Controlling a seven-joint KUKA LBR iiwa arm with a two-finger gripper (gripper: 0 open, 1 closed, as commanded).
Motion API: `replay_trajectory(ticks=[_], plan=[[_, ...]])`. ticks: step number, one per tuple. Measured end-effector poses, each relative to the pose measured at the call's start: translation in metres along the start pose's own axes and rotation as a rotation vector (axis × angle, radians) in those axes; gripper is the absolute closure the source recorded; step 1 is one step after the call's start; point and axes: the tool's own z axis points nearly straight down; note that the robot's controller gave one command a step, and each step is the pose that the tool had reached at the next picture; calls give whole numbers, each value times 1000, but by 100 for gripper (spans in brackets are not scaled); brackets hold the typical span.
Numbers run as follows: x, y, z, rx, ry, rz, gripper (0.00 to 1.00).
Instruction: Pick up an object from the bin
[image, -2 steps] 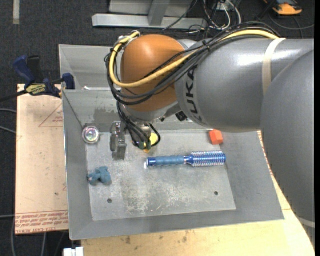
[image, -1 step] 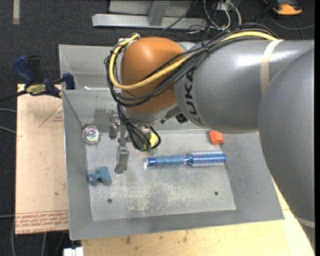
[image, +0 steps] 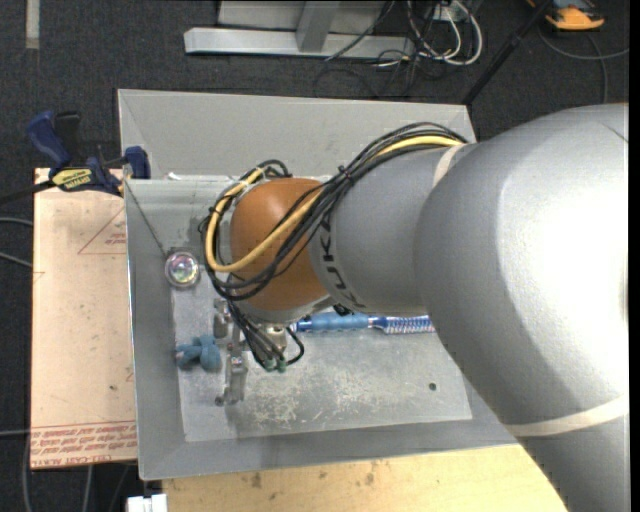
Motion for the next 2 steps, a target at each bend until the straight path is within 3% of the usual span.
replay_trajectory(ticks=[1,2], plan=[[-55,39,13,-4,-14,-11,0],[-22,38,18,1,-7,-447,0]])
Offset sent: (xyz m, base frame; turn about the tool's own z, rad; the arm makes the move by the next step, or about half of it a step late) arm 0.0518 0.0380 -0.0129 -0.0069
